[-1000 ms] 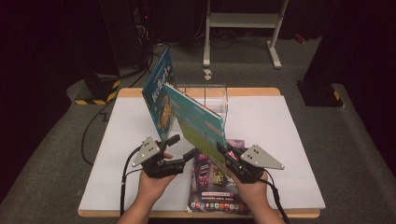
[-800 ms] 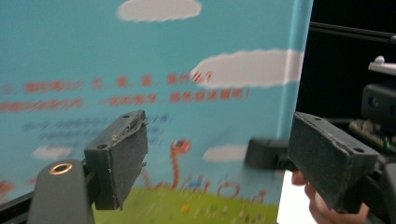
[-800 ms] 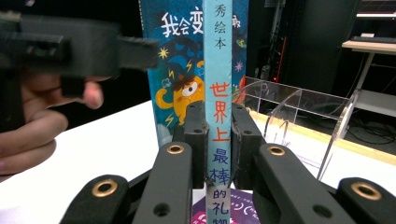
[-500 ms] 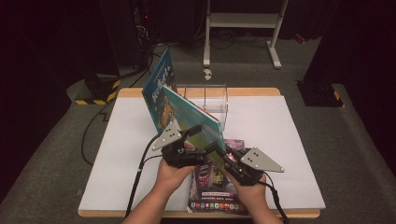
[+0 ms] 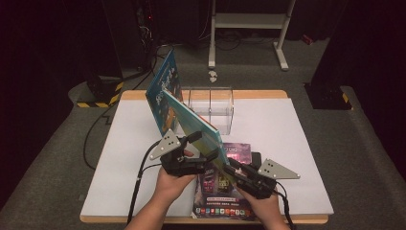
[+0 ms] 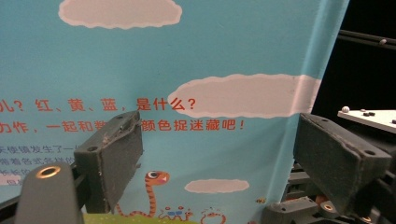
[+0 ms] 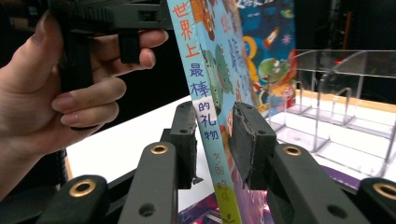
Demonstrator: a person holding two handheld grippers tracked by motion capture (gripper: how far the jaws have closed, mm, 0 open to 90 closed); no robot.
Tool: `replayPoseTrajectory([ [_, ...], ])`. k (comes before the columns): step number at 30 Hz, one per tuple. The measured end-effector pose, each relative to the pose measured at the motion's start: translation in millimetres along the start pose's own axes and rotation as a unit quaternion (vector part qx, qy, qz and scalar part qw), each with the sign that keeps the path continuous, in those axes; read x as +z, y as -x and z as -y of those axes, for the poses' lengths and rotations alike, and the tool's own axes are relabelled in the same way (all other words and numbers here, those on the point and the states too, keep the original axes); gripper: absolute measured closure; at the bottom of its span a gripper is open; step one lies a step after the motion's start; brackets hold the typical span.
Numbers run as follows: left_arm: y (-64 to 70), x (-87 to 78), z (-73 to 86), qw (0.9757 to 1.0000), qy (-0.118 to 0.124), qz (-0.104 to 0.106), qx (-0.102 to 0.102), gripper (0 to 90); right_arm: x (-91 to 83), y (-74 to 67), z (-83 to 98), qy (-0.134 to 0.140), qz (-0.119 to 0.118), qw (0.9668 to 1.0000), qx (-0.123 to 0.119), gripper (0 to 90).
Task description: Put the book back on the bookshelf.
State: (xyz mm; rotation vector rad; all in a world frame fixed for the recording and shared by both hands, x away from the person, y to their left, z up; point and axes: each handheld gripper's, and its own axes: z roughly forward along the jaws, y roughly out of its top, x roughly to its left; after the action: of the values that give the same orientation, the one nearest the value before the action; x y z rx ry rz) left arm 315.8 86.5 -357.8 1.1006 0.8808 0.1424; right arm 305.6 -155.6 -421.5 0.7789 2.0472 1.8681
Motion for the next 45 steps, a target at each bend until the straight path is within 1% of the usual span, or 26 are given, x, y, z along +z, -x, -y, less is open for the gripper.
replayPoseTrajectory([
  [2,-0.8,-7.5,0.9,1.0000,-0.002,0.002,0.000,14.7,3.3,-5.9,0.6,-0.006,-0.012,0.9998,-0.017,70.1],
  [4,-1.7,-16.0,2.0,1.0000,-0.002,0.002,-0.001,14.8,6.3,-12.2,1.5,-0.012,-0.017,0.9994,-0.029,69.9],
  [6,-1.5,-23.9,3.3,1.0000,0.003,0.000,-0.004,14.9,9.5,-17.2,2.9,-0.016,-0.026,0.9990,-0.033,69.2],
  [10,-0.2,-37.3,5.1,1.0000,0.006,-0.006,-0.001,15.2,15.9,-27.1,5.9,-0.024,-0.038,0.9982,-0.040,68.2],
  [13,1.8,-43.6,6.4,0.9998,0.007,-0.015,0.011,16.0,21.5,-34.5,7.5,-0.031,-0.046,0.9972,-0.050,67.7],
  [15,3.1,-47.5,7.5,0.9996,0.010,-0.021,0.018,16.2,25.8,-39.3,8.0,-0.036,-0.051,0.9968,-0.051,66.4],
  [17,3.9,-51.4,8.3,0.9994,0.015,-0.024,0.021,15.9,29.2,-42.4,8.7,-0.031,-0.051,0.9973,-0.042,66.2],
  [18,4.2,-52.9,9.8,0.9992,0.011,-0.026,0.029,15.1,30.5,-43.5,8.5,-0.029,-0.050,0.9974,-0.042,66.2],
  [19,5.4,-52.3,11.9,0.9990,0.011,-0.031,0.030,15.2,32.4,-45.4,7.8,-0.031,-0.052,0.9970,-0.048,66.2],
  [20,6.0,-51.8,14.7,0.9987,0.004,-0.035,0.037,15.1,33.9,-47.3,7.6,-0.033,-0.052,0.9966,-0.055,66.2],
  [21,7.2,-51.6,17.5,0.9986,0.000,-0.034,0.041,15.0,35.9,-50.9,7.6,-0.037,-0.051,0.9960,-0.064,66.2],
  [22,7.8,-51.2,20.0,0.9981,0.000,-0.040,0.048,15.0,38.3,-55.3,7.7,-0.042,-0.048,0.9952,-0.075,66.2],
  [23,8.3,-51.2,21.7,0.9967,0.011,-0.056,0.057,10.5,40.8,-60.3,8.0,-0.046,-0.044,0.9941,-0.088,66.2],
  [24,6.9,-53.0,21.3,0.9957,0.016,-0.065,0.064,9.8,43.0,-64.5,8.5,-0.048,-0.040,0.9930,-0.100,66.3],
  [25,5.2,-55.2,19.6,0.9957,0.020,-0.067,0.060,12.4,44.7,-67.4,8.6,-0.049,-0.037,0.9926,-0.104,66.2],
  [26,3.2,-57.5,17.6,0.9960,0.020,-0.066,0.056,16.1,46.2,-68.5,8.6,-0.048,-0.039,0.9927,-0.103,66.0],
  [27,2.3,-59.0,16.1,0.9960,0.023,-0.069,0.052,17.5,47.9,-68.9,8.8,-0.046,-0.042,0.9929,-0.101,65.5],
  [28,2.1,-59.7,15.9,0.9954,0.024,-0.074,0.057,18.5,49.8,-69.9,9.0,-0.048,-0.045,0.9927,-0.101,65.2],
  [29,1.8,-60.7,15.8,0.9942,0.026,-0.082,0.065,19.2,51.0,-70.9,9.1,-0.048,-0.046,0.9926,-0.102,64.9],
  [30,1.7,-61.5,15.5,0.9935,0.028,-0.088,0.067,20.1,52.7,-72.6,9.1,-0.050,-0.046,0.9922,-0.104,64.7],
  [32,0.5,-63.6,13.7,0.9931,0.026,-0.092,0.068,21.7,56.4,-76.0,8.7,-0.053,-0.045,0.9917,-0.108,64.0],
  [34,-0.4,-65.4,11.9,0.9931,0.025,-0.094,0.065,22.7,59.2,-77.8,8.6,-0.054,-0.047,0.9916,-0.108,63.4],
  [35,-0.8,-66.5,11.3,0.9928,0.026,-0.096,0.067,23.2,60.6,-78.8,8.7,-0.053,-0.047,0.9917,-0.107,63.2],
  [38,-2.2,-69.8,9.5,0.9927,0.026,-0.096,0.069,24.4,63.5,-80.7,8.5,-0.053,-0.048,0.9919,-0.105,62.6],
  [40,-3.4,-72.0,8.6,0.9925,0.022,-0.095,0.073,24.6,65.2,-81.4,8.6,-0.053,-0.050,0.9919,-0.104,62.1],
  [45,-3.4,-73.9,8.4,0.9927,0.026,-0.091,0.076,26.8,68.0,-82.7,9.2,-0.052,-0.053,0.9922,-0.100,61.3],
])
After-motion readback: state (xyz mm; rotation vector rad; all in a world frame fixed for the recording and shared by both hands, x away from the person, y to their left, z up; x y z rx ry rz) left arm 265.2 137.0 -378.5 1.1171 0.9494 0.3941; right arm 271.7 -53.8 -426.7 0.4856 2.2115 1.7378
